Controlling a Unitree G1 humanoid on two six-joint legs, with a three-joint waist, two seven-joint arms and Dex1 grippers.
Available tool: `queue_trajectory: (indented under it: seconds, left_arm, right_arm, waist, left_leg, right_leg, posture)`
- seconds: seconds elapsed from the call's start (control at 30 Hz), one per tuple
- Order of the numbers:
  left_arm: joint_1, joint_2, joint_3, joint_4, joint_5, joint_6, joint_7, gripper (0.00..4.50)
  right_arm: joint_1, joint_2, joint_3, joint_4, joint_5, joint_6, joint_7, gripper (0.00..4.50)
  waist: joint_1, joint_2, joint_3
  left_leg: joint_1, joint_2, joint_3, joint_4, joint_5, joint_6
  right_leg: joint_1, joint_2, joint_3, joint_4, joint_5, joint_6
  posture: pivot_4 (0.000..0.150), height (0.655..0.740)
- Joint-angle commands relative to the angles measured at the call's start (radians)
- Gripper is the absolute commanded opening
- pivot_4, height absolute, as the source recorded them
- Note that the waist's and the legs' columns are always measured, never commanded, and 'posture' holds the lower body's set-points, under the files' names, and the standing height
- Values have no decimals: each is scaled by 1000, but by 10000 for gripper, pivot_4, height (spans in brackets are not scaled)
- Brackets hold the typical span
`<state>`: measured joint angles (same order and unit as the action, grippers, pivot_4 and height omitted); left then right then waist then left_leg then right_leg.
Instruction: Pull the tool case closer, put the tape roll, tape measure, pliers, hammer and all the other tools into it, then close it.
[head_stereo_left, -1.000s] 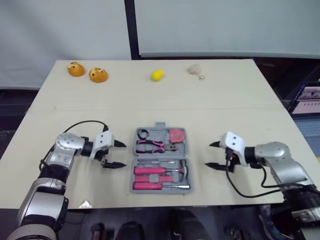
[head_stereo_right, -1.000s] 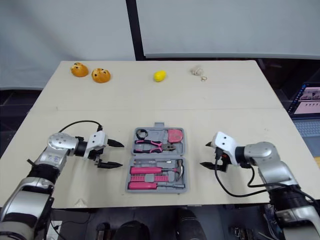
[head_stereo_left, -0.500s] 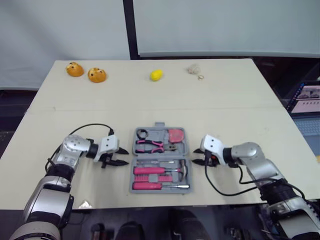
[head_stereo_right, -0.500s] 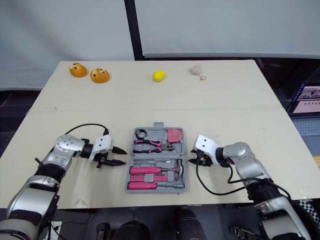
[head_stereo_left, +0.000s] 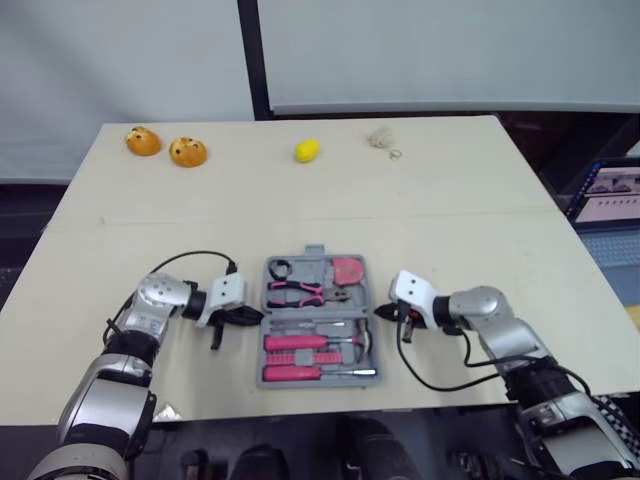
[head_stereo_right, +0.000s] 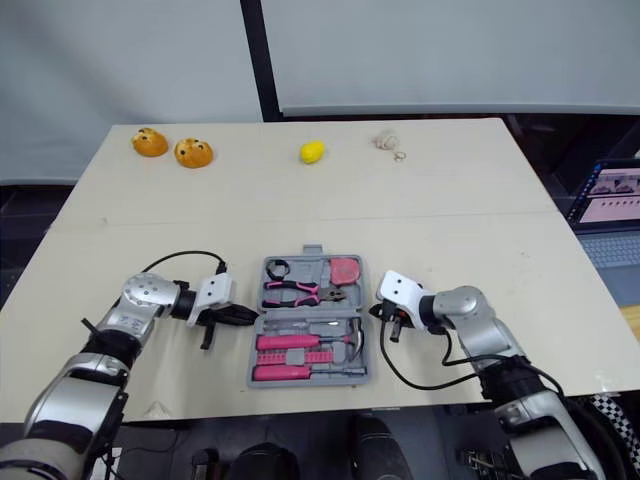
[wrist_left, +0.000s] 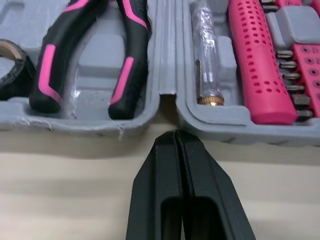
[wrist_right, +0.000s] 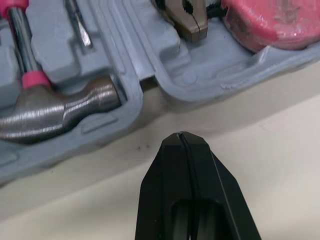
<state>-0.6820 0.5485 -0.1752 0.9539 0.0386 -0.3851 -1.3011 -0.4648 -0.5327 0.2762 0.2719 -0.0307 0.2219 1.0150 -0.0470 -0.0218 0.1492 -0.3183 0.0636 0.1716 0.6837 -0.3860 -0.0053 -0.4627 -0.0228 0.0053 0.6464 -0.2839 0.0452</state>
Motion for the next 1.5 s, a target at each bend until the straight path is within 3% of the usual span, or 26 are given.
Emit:
queue_trajectory:
  seconds: [0.03,0.2,0.47,0.87,1.33,1.5]
  left_arm:
    - [17,-27,-9,-43,-5,23,0,1058]
    - [28,-39,-10,-73,-4,45,8,1058]
    - [138,-35,-8,-272,-30,194,13,1058]
    - [302,23,0,-553,-61,353,54,1058]
    - [303,24,-8,-571,-55,373,100,1058]
    - [305,89,17,-599,-58,360,87,1058]
  right_arm:
    - [1,17,4,-44,12,12,-3,0]
    - [38,19,-2,-125,30,48,5,0]
    - [153,-12,-32,-300,57,150,-8,0]
    - [212,-12,-49,-376,66,214,-50,0]
    - [206,-33,-46,-375,64,217,-41,0]
    - [222,-121,-37,-420,2,193,-45,0]
  waist:
    - [-3,0,0]
    - [-2,0,0]
    - [-4,1,0]
    - [-6,1,-1]
    - [-6,1,-1]
    - [-6,1,-1]
  left_leg:
    - [0,0,0,0,0,0]
    - [0,0,0,0,0,0]
    - [0,0,-1,0,0,0]
    - [0,0,-2,0,0,0]
    - [0,-1,-2,0,0,0]
    - [0,-1,-2,0,0,0]
  right_leg:
    - [0,0,0,0,0,0]
    - [0,-1,0,0,0,0]
    - [0,-1,1,0,0,0]
    - [1,-1,3,0,0,0]
    - [1,-1,3,0,0,-1]
    - [1,-1,3,0,0,-1]
  posture:
    - [1500,7370]
    - [1500,7370]
    - [1500,7370]
    - [1500,7370]
    - [1500,7370]
    - [1500,7370]
